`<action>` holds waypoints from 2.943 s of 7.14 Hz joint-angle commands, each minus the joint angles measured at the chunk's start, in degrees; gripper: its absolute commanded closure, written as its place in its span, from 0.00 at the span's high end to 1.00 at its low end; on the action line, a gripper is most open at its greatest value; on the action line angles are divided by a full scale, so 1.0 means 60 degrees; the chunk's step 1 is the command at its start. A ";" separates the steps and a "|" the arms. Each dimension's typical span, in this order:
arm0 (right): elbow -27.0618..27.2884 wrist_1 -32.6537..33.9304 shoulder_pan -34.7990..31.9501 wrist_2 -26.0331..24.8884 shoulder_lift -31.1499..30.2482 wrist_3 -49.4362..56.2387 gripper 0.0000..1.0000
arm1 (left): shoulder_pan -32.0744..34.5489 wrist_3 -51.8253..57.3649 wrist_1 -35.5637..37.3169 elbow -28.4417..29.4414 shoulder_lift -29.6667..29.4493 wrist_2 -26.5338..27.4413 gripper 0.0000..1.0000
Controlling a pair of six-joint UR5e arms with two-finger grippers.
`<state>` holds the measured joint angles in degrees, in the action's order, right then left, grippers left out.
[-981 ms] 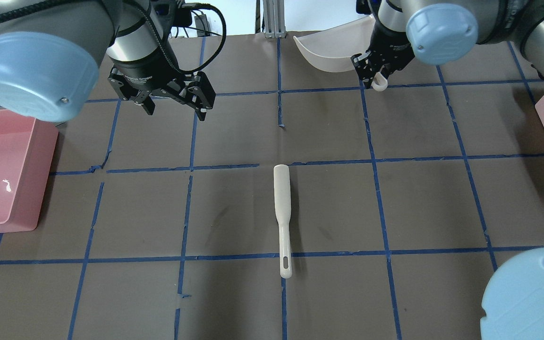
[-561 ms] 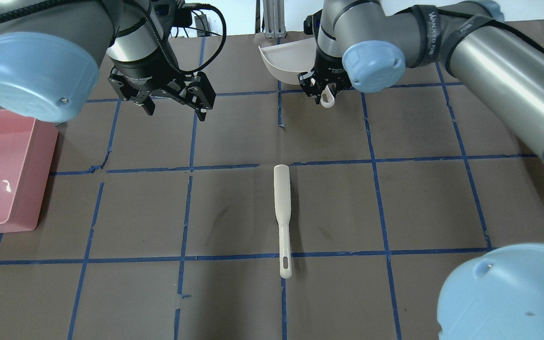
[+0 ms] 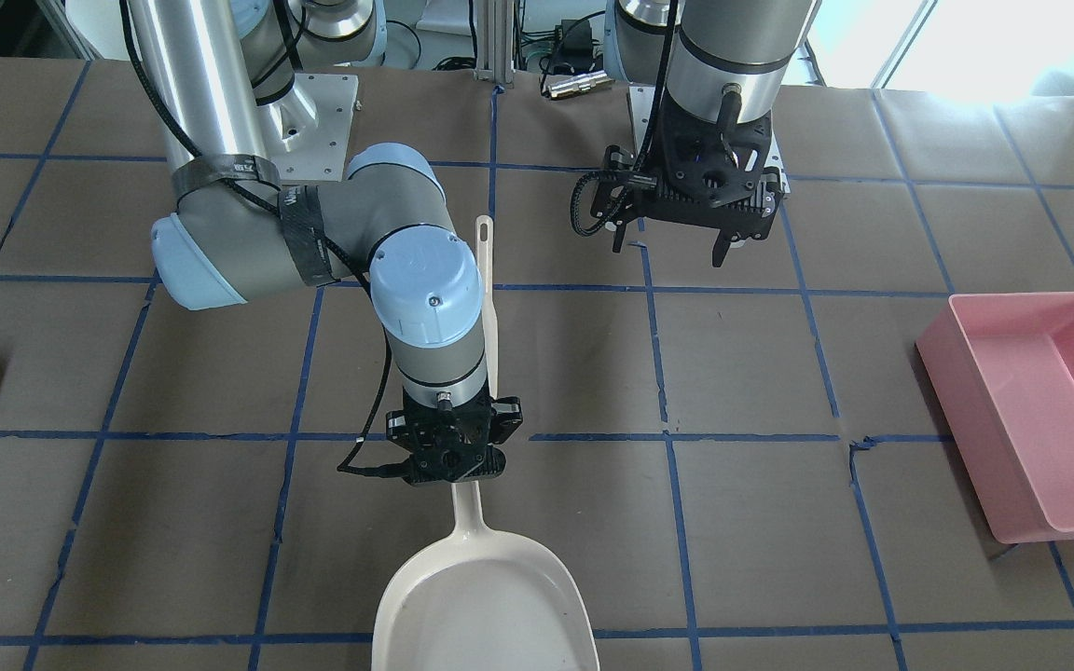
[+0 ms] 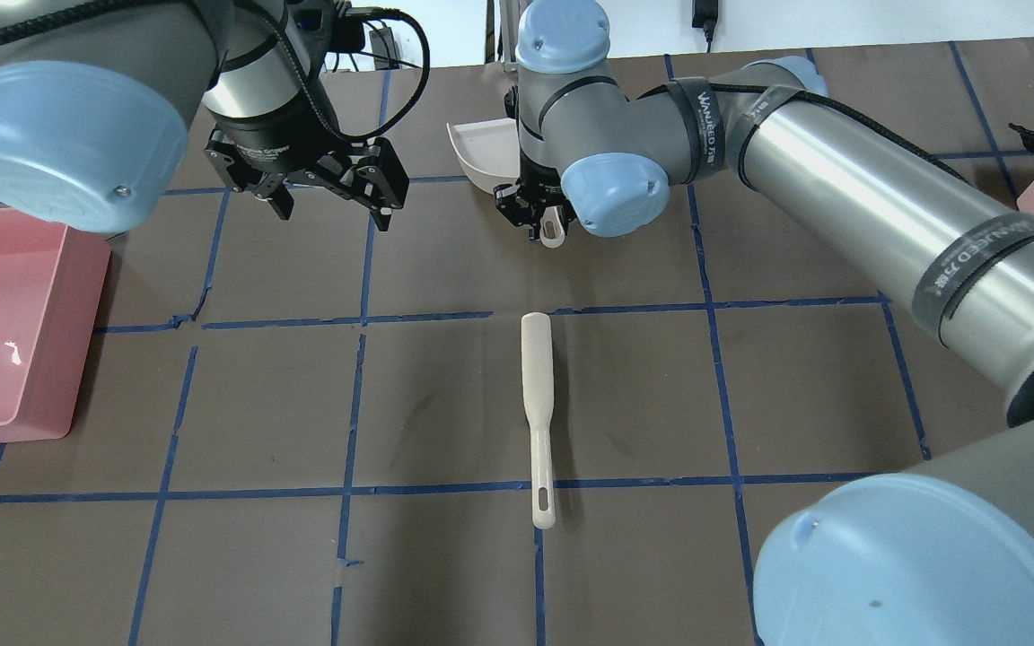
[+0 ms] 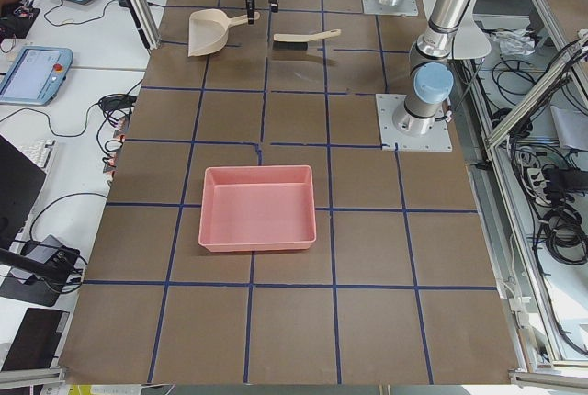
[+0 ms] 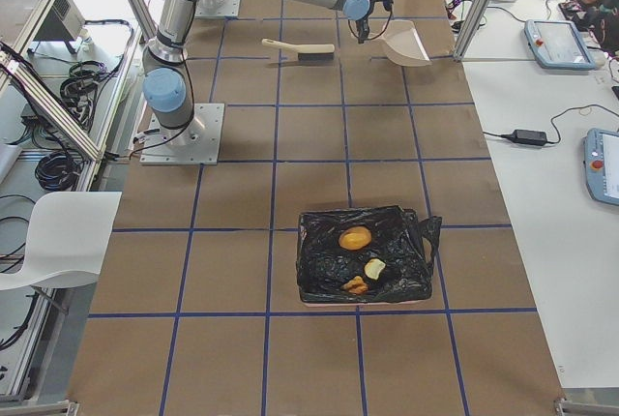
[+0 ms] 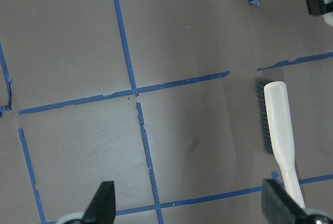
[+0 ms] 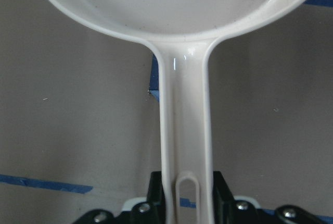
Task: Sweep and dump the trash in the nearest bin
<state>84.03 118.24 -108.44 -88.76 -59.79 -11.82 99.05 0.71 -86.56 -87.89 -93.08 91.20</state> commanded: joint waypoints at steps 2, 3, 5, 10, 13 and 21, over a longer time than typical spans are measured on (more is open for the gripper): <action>0.0233 0.0333 -0.0134 0.0072 0.0019 -0.0168 0.01 | 0.0000 -0.0002 -0.0002 0.0000 0.0000 0.0004 1.00; 0.0247 0.0319 -0.0134 0.0072 0.0034 -0.0168 0.02 | 0.0000 -0.0002 -0.0002 0.0000 0.0000 -0.0024 1.00; 0.0262 0.0216 -0.0221 0.0072 0.0034 -0.0227 0.06 | 0.0000 -0.0031 -0.0045 0.0000 0.0000 -0.0025 1.00; 0.0394 0.0304 -0.0456 0.0072 0.0151 -0.0666 0.09 | 0.0000 -0.0031 -0.0060 0.0000 0.0015 -0.0010 1.00; 0.0336 0.0347 -0.0427 0.0057 0.0165 -0.0797 0.99 | 0.0015 -0.0031 -0.0075 0.0000 0.0029 0.0048 1.00; -0.0060 -0.3072 0.2090 -0.0074 -0.2434 0.1264 1.00 | 0.0015 -0.0017 -0.0075 0.0000 0.0029 0.0005 1.00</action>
<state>83.76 105.49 -98.35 -89.12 -69.17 -6.85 99.14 0.61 -87.01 -87.89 -92.89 91.29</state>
